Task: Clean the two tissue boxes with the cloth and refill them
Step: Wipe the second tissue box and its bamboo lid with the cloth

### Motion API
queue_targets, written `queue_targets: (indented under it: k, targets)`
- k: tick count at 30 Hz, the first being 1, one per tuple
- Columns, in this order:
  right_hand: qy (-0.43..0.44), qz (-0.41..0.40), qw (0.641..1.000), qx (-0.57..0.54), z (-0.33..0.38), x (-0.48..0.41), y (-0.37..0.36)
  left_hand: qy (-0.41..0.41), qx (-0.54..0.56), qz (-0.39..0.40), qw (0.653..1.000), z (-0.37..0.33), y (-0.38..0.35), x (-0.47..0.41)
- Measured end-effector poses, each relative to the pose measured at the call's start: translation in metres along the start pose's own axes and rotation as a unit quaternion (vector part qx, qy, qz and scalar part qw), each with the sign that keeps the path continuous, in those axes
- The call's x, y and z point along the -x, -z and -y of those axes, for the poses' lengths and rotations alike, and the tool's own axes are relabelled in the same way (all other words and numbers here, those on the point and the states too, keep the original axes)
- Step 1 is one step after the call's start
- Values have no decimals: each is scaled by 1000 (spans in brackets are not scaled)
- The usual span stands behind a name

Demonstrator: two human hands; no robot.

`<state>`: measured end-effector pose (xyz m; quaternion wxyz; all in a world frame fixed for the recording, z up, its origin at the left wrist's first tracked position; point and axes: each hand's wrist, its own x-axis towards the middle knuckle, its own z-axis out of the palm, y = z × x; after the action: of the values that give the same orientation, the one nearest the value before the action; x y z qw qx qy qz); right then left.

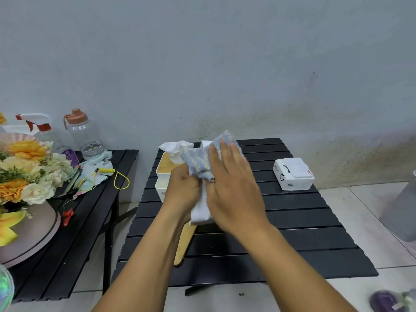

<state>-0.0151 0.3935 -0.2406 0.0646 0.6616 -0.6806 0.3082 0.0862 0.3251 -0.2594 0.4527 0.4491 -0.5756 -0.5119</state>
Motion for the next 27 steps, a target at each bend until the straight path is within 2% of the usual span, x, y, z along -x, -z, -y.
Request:
queue_targets:
  k: [3, 5, 8, 10, 12, 13, 17, 19, 20, 21, 22, 25, 27]
  targets:
    - [-17, -1, 1000, 1, -10, -18, -1, -12, 14, 46, 999, -7, -4, 4]
    - [-3, -14, 1000, 13, -5, -15, -2, -3, 37, 28, 999, -6, -5, 1]
    - [21, -26, 999, 1, 7, 14, -9, 56, 96, -23, 994, 4, 3, -7]
    - [35, -35, 999, -1, 10, 36, -12, 117, 191, -21, 974, 2, -4, -1]
    - [45, -42, 998, 5, 10, 50, -13, 127, 199, -36, 971, -2, -6, 0]
    - [48, -45, 998, 2, 10, 53, -14, 106, 169, -71, 977, -3, -5, -2]
    - [59, -51, 997, -16, 12, 53, -9, 38, 89, -56, 994, -10, 4, -13]
    - [55, -37, 998, -24, 10, 44, -7, 38, 65, 3, 997, -3, 10, -16]
    - [52, -30, 998, -33, 8, 37, -6, 66, 68, 31, 995, -4, 10, -16]
    - [48, -22, 998, -42, 4, 30, -5, 83, 54, 37, 994, -6, 9, -12]
    - [45, -14, 998, -51, 0, 22, -4, 63, 56, 21, 996, -3, 9, -12]
    - [-2, 13, 995, -99, -17, -4, 2, 6, 10, 50, 999, -9, 11, 0]
    - [-61, 24, 983, -170, -27, -17, 8, 13, -6, 51, 999, -4, 9, 0]
